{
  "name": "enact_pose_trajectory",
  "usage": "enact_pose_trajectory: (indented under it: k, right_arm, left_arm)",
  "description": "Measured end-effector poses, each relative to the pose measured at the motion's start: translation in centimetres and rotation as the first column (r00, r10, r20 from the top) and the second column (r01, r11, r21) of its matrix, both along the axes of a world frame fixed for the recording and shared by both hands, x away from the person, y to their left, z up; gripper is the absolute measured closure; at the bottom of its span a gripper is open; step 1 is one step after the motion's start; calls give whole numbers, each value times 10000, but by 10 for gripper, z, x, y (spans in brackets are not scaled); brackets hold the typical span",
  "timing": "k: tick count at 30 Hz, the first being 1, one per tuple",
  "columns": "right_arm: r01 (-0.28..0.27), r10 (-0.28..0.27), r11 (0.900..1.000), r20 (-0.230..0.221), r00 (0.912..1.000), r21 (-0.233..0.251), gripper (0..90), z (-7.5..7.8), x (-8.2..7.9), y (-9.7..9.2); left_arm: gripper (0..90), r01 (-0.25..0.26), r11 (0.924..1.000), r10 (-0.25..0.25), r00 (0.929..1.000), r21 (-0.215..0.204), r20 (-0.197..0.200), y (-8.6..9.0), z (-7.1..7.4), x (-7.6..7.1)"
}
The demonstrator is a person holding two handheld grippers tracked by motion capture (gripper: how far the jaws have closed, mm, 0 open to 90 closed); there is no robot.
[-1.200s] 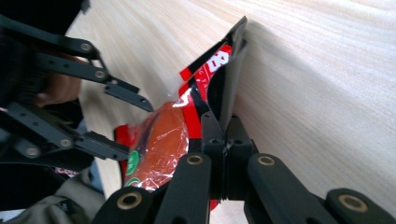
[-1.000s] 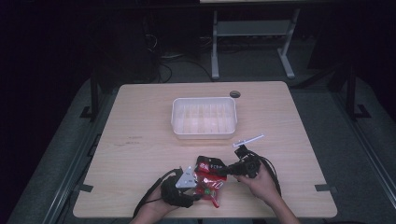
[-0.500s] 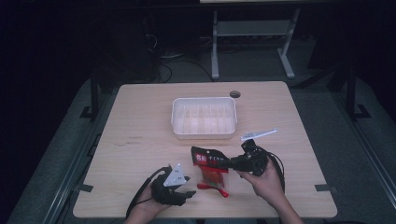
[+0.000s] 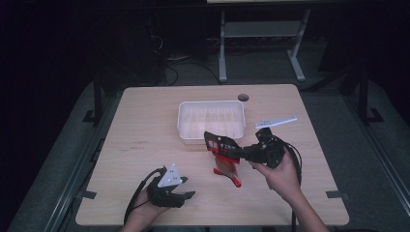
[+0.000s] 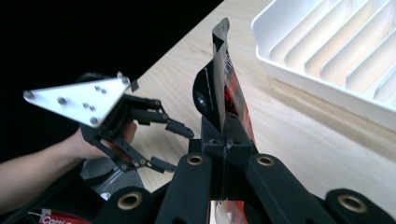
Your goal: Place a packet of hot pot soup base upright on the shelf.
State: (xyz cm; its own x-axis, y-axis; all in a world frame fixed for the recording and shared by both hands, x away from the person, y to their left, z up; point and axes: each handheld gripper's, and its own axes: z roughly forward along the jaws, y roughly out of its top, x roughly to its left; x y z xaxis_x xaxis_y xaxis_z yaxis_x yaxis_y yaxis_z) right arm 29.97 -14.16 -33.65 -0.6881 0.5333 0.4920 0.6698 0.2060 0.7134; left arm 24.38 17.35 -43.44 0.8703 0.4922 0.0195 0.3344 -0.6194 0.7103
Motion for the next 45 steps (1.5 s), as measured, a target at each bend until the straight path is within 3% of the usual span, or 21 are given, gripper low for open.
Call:
enact_pose_trajectory:
  k: [5,11,25,37,40,41,42,45]
  right_arm:
    - [247,-246,9997,91,9997,-90,895,10,10,-3]
    - [749,-737,9966,360,9966,-336,894,26,27,-3]
    - [1838,-1784,9806,789,9808,-680,895,48,69,9]
    - [2863,-2781,9532,901,9563,-972,896,55,101,18]
    - [3243,-3139,9392,1010,9441,-1124,895,54,112,21]
    - [3243,-3139,9392,1010,9441,-1124,895,54,112,21]
    - [3432,-3324,9306,988,9380,-1272,896,54,117,23]
    - [3564,-3449,9241,1010,9332,-1376,896,53,121,25]
  left_arm:
    - [439,-172,9998,172,9999,-111,-5,4,1,3]
    - [410,-551,9976,533,9976,-424,-438,13,-2,11]
    - [364,-918,9940,898,9953,-589,-349,22,0,14]
    - [353,-1029,9925,1010,9944,-664,-301,25,1,15]
    - [351,-1019,9922,1001,9946,-724,-281,26,2,15]
    - [351,-1019,9922,1001,9946,-724,-281,26,2,15]
    - [351,-995,9924,980,9949,-718,-244,26,2,15]
    - [350,-1018,9918,1000,9946,-776,-270,26,2,15]
